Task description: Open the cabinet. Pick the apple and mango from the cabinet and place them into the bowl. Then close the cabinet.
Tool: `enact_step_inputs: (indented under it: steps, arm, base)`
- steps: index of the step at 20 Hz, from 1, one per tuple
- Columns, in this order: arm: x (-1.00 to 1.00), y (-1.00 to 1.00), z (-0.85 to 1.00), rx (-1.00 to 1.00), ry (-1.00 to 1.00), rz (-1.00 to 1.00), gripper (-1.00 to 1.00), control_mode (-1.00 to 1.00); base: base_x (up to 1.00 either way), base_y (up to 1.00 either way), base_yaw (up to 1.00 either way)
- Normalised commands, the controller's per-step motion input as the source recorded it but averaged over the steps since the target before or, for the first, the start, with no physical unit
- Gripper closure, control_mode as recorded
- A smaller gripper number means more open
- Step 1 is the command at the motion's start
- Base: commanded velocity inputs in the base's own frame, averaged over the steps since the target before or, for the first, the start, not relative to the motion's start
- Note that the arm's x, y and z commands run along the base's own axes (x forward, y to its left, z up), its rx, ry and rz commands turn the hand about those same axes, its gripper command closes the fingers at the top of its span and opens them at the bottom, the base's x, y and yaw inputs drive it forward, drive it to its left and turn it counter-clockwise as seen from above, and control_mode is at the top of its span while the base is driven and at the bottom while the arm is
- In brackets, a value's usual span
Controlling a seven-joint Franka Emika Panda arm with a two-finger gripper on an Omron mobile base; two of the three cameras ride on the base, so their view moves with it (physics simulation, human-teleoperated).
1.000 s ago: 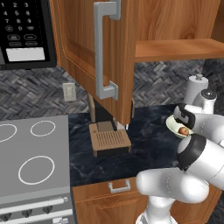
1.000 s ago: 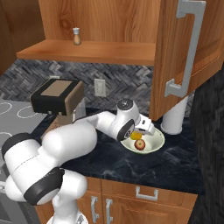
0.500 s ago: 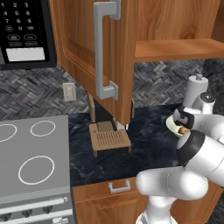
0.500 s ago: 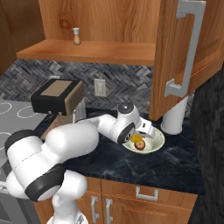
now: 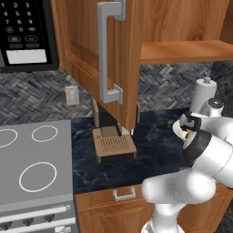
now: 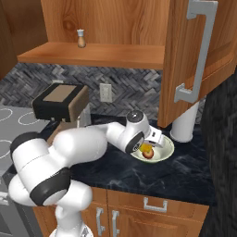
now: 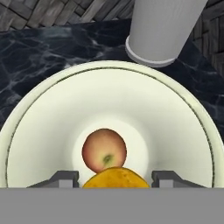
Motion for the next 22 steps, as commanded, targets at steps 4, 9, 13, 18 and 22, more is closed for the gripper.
enact_step_inputs:
  steps: [4, 9, 13, 18, 22]
  arm:
    - [0.09, -0.08, -0.06, 0.00, 0.00, 0.00, -1.00, -1.00]
    - [0.01, -0.01, -0.04, 0.00, 0.00, 0.00, -1.00, -1.00]
    - [0.13, 0.00, -0.04, 0.00, 0.00, 0.00, -1.00, -1.00]
    - [0.12, 0.00, 0.16, 0.00, 0.01, 0.00, -1.00, -1.00]
    - [0.00, 0.00, 0.46, 0.00, 0.06, 0.00, -1.00, -1.00]
  base:
    - [0.00, 0.00, 0.00]
    - [0.00, 0.00, 0.00]
    - [0.00, 0.00, 0.00]
    - [0.00, 0.00, 0.00]
    - [0.00, 0.00, 0.00]
